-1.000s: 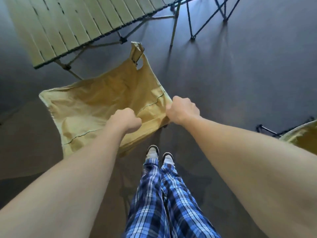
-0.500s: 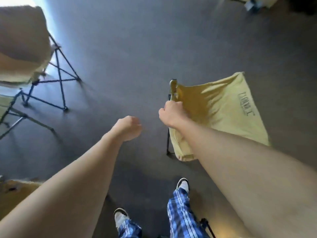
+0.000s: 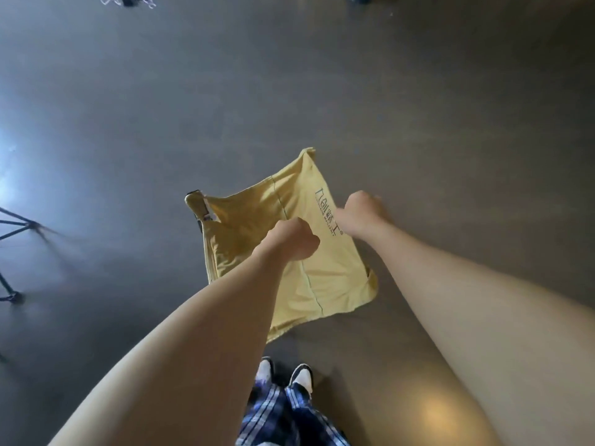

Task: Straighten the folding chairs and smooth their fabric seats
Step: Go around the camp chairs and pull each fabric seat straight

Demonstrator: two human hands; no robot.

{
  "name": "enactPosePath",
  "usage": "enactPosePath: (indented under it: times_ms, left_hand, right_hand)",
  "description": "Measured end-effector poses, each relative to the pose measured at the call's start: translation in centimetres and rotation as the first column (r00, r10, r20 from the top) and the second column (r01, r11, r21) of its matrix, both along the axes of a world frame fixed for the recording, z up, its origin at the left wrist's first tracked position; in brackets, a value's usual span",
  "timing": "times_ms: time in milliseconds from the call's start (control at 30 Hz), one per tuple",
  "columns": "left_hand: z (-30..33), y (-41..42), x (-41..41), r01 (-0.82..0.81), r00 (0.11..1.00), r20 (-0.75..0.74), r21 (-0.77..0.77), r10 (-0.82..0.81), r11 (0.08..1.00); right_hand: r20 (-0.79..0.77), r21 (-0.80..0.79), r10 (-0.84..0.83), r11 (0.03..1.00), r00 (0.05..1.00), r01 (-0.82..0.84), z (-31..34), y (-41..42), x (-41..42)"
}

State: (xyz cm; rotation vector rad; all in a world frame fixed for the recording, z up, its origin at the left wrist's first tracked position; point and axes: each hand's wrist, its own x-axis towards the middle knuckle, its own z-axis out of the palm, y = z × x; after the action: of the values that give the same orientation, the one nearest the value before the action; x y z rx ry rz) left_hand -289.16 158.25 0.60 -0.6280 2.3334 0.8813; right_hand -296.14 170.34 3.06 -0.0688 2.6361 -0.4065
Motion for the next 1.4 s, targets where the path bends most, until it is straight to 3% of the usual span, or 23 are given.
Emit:
enactPosePath:
  times_ms: [300, 400, 533, 700, 900, 1133, 1267, 1400]
  left_hand:
    - [-5.8, 4.4, -9.3, 0.03, 0.999, 0.04, 0.042, -0.032, 0.999]
    - [-7.2, 5.5, -9.7, 0.045, 0.999, 0.01, 0.115, -0.047, 0.992]
    - [-10.4, 6.8, -9.1, 0.016, 0.994, 0.098, 0.232, -0.039, 0.973]
    - [-13.4, 8.2, -8.8, 0.159, 0.972, 0.151, 0.147, -0.181, 0.976]
    - [-15.0, 7.0, -7.3, 0.035, 0.986, 0.157, 0.16, -0.06, 0.987]
    - [-17.0, -0.6, -2.2, -0.049, 0.993, 0.11, 0.013, 0.048, 0.999]
    - [-17.2, -7.5, 2.6, -0.194, 0.975, 0.102, -0.024, 0.195, 0.981]
    - [-17.5, -14.5, 8.8, -0.43, 0.89, 0.102, -0.136, 0.444, 0.893]
  right_hand:
    - [0.159, -0.056, -0.024, 0.998, 0.987, 0.034, -5.6, 0.4, -7.8]
    - [0.232, 0.003, -0.012, 1.0, 0.973, 0.012, -8.1, 0.5, -8.1]
    - [0.323, 0.047, -0.016, 0.999, 0.946, 0.001, -11.7, 2.0, -8.4]
    - [0.505, 0.008, -0.099, 0.994, 0.858, 0.111, -16.5, 3.8, -7.1]
    - [0.563, -0.009, -0.14, 0.984, 0.814, 0.176, -18.8, 1.8, -6.6]
    - [0.672, -0.118, -0.048, 0.978, 0.739, 0.171, -21.3, -5.5, -1.1]
    - [0.728, -0.189, 0.095, 0.98, 0.679, 0.065, -21.4, -13.2, 2.8]
    - [0.736, -0.254, 0.29, 0.956, 0.611, -0.148, -19.9, -21.8, 6.6]
